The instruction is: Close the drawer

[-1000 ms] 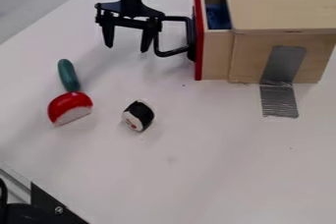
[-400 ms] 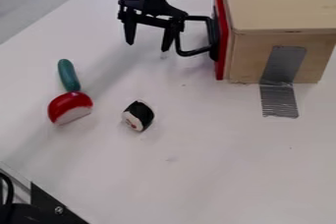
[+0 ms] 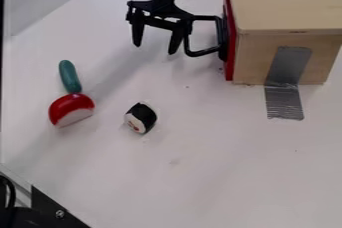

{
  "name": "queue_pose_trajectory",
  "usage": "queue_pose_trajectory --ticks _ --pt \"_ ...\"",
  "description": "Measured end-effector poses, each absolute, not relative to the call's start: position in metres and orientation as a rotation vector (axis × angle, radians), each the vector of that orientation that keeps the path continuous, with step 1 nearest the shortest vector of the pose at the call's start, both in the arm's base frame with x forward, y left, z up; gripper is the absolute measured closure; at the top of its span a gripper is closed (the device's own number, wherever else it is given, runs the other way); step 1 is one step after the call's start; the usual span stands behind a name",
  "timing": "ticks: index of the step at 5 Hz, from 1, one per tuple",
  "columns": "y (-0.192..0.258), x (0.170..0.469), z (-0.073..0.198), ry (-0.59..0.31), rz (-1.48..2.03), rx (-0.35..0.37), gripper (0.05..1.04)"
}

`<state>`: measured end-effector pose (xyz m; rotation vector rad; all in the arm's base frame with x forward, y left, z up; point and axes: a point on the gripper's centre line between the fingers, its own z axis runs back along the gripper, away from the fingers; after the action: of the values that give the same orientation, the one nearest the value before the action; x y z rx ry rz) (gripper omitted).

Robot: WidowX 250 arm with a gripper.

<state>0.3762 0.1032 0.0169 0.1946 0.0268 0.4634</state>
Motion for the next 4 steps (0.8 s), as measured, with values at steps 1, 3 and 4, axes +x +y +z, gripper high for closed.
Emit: queue_pose_trajectory --ticks 1,3,4 --pt "0.1039 0.3795 0.0155 0.044 0.46 0.2 0.087" --pt "0.1052 0.3852 0.016 0.04 0.46 0.205 0.087" --pt "0.1052 0.3854 0.0163 0.04 0.459 0.205 0.087"
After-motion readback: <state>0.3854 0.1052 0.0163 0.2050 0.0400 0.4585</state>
